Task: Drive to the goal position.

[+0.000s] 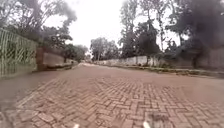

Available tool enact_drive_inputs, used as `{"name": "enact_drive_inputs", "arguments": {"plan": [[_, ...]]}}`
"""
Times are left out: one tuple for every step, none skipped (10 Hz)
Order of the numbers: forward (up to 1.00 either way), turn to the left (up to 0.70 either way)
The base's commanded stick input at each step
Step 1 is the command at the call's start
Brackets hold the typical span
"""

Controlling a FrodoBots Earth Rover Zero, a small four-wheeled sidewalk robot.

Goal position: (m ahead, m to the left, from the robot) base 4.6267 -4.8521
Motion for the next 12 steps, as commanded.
{"name": "enact_drive_inputs", "arguments": {"plan": [[0.5, 0.0], [0.5, 0.0], [0.5, 0.0], [0.5, 0.0], [0.5, 0.0], [0.5, 0.0], [0.5, 0.0], [0.5, 0.0], [0.5, 0.0], [0.5, 0.0], [0.5, 0.0], [0.5, 0.0]]}}
